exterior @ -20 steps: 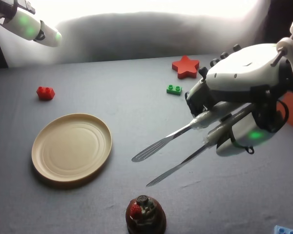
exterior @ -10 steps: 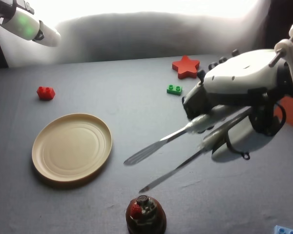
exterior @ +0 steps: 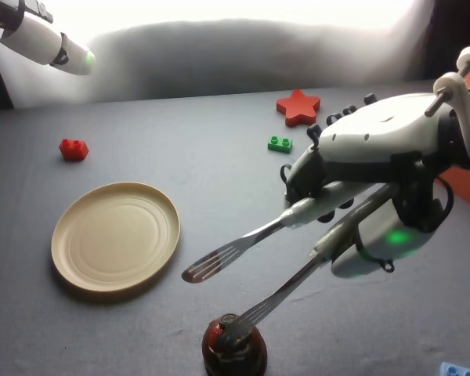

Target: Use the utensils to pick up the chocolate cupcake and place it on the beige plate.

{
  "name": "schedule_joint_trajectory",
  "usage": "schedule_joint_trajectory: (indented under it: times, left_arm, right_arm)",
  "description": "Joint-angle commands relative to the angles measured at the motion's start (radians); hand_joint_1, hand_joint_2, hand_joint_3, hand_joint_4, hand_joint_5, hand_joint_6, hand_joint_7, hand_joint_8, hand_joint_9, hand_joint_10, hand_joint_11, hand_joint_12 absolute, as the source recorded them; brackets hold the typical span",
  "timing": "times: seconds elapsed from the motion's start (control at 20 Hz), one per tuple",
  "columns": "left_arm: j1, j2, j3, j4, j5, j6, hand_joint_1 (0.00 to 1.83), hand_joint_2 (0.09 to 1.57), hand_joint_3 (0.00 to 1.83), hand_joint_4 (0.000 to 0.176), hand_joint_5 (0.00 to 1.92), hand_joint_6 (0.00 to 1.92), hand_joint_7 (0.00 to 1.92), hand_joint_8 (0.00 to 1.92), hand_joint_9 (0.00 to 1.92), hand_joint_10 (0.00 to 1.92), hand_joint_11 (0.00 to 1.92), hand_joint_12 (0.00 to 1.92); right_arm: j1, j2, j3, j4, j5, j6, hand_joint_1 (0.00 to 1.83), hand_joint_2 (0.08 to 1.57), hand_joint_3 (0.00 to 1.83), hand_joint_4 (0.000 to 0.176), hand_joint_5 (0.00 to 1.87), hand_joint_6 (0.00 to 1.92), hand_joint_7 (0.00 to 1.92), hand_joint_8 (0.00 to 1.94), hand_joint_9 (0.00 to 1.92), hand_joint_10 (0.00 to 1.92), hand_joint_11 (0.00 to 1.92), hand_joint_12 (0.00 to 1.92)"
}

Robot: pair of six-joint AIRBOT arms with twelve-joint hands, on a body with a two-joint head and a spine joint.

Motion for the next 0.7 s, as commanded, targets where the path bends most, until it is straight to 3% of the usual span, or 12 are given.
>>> schedule_joint_trajectory:
  times: [0.0, 0.05, 0.1, 0.15, 0.25, 0.4, 0.65]
  left_arm:
    - [-0.012, 0.005, 0.005, 0.038, -0.049, 0.001, 0.51, 0.99, 0.0, 0.0, 0.2, 0.0, 0.17, 0.0, 0.15, 0.0, 0.0, 0.34]
    - [-0.012, 0.005, 0.006, 0.038, -0.049, 0.001, 0.53, 0.98, 0.0, 0.0, 0.21, 0.0, 0.18, 0.0, 0.16, 0.0, 0.0, 0.36]
    - [-0.012, 0.005, 0.006, 0.038, -0.049, 0.001, 0.53, 0.98, 0.0, 0.0, 0.21, 0.0, 0.17, 0.0, 0.16, 0.0, 0.0, 0.37]
    - [-0.012, 0.005, 0.006, 0.038, -0.049, 0.001, 0.51, 0.99, 0.0, 0.0, 0.21, 0.0, 0.17, 0.0, 0.15, 0.0, 0.0, 0.37]
    - [-0.012, 0.005, 0.005, 0.038, -0.049, 0.001, 0.52, 0.98, 0.0, 0.0, 0.21, 0.0, 0.18, 0.0, 0.16, 0.0, 0.0, 0.37]
    - [-0.013, 0.005, 0.006, 0.038, -0.049, 0.001, 0.53, 0.98, 0.0, 0.0, 0.21, 0.0, 0.18, 0.0, 0.16, 0.0, 0.0, 0.38]
    - [-0.013, 0.005, 0.006, 0.038, -0.049, 0.001, 0.51, 0.98, 0.0, 0.0, 0.21, 0.0, 0.18, 0.0, 0.16, 0.0, 0.0, 0.37]
  right_arm:
    - [0.017, 0.0, -0.005, -0.008, 0.092, 0.009, 1.02, 1.14, 0.0, 0.0, 0.72, 0.37, 0.75, 0.63, 0.56, 1.13, 0.4, 1.64]
    - [0.017, -0.003, -0.005, -0.008, 0.092, 0.013, 1.0, 1.15, 0.0, 0.0, 0.72, 0.35, 0.75, 0.62, 0.57, 1.13, 0.41, 1.63]
    - [0.016, -0.007, -0.005, -0.008, 0.09, 0.019, 1.04, 1.21, 0.01, 0.0, 0.76, 1.1, 0.74, 0.63, 0.57, 1.14, 0.41, 1.64]
    - [0.016, -0.009, -0.005, -0.008, 0.088, 0.021, 1.0, 1.17, 0.0, 0.0, 0.61, 0.79, 0.73, 0.63, 0.56, 1.14, 0.4, 1.63]
    - [0.013, -0.014, -0.005, -0.009, 0.087, 0.022, 1.0, 1.15, 0.0, 0.0, 0.68, 0.46, 0.74, 0.62, 0.57, 1.12, 0.4, 1.62]
    - [0.009, -0.017, -0.005, -0.009, 0.113, 0.02, 1.0, 1.15, 0.0, 0.0, 0.7, 0.37, 0.71, 0.65, 0.53, 1.16, 0.37, 1.64]
    - [-0.008, -0.027, -0.003, -0.019, 0.113, 0.006, 1.0, 1.14, 0.0, 0.0, 0.76, 0.23, 0.76, 0.51, 0.54, 1.11, 0.35, 1.63]
